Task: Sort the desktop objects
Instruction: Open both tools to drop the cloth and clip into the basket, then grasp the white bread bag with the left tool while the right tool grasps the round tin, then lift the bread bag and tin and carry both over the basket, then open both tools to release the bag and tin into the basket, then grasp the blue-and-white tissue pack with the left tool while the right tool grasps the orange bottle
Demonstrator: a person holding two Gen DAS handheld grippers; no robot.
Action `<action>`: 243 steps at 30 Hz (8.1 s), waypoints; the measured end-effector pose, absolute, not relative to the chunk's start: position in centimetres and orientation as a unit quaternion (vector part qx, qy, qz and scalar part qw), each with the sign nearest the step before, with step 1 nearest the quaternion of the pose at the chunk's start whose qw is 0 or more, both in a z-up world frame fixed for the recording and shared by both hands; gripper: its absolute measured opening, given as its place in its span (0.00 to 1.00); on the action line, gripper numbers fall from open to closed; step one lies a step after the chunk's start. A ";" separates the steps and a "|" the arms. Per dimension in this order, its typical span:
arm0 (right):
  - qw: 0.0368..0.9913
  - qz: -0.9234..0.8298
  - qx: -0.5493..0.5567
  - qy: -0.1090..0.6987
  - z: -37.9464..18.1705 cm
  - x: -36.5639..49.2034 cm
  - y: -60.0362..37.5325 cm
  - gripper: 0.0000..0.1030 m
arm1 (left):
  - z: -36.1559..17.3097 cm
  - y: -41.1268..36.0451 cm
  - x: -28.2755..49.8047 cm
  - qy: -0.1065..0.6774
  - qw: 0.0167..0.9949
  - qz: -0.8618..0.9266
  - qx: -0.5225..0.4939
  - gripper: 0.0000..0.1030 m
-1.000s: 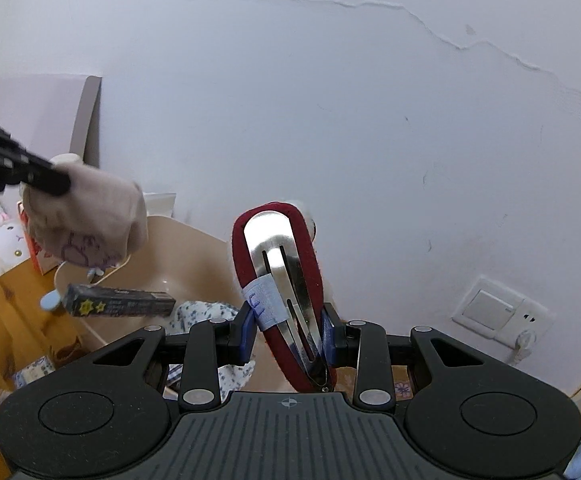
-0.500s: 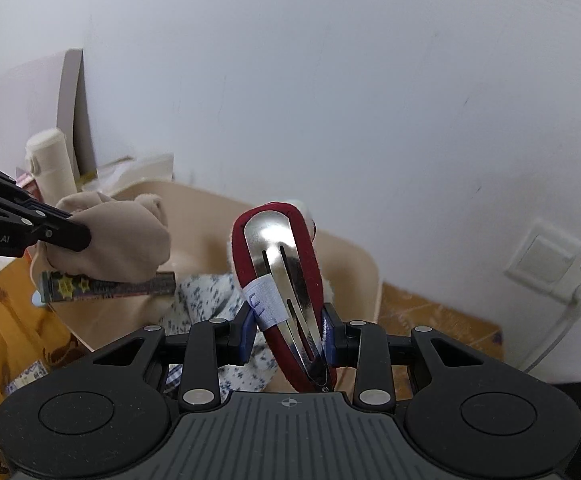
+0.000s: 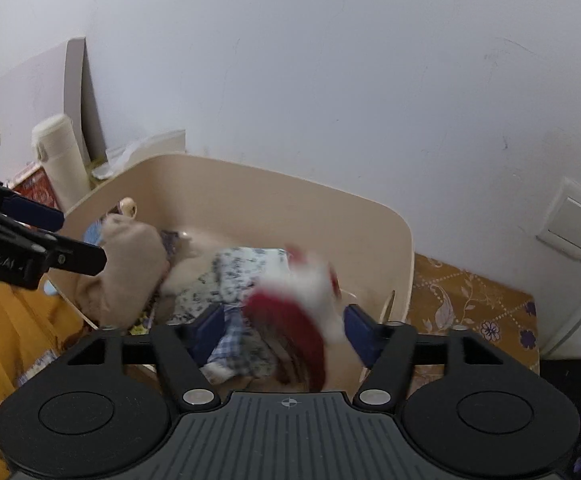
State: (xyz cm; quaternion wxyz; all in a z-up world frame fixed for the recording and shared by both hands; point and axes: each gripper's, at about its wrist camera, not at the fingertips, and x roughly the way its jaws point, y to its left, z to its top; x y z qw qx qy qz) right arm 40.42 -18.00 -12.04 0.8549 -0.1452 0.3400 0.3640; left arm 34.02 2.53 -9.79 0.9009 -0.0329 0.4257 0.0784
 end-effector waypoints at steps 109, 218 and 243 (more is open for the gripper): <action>0.840 0.302 -0.180 0.414 -20.2 30.6 -26.6 0.50 | -18.4 0.2 25.0 0.547 0.836 -0.032 -0.006 0.25; 0.868 0.321 -0.199 0.322 -12.2 36.1 -20.8 1.00 | -10.3 2.9 29.6 0.438 0.891 0.093 -0.074 0.80; 0.819 0.340 -0.222 0.405 -17.9 33.2 -20.9 1.00 | -17.9 3.8 25.5 0.551 0.825 0.103 -0.073 0.81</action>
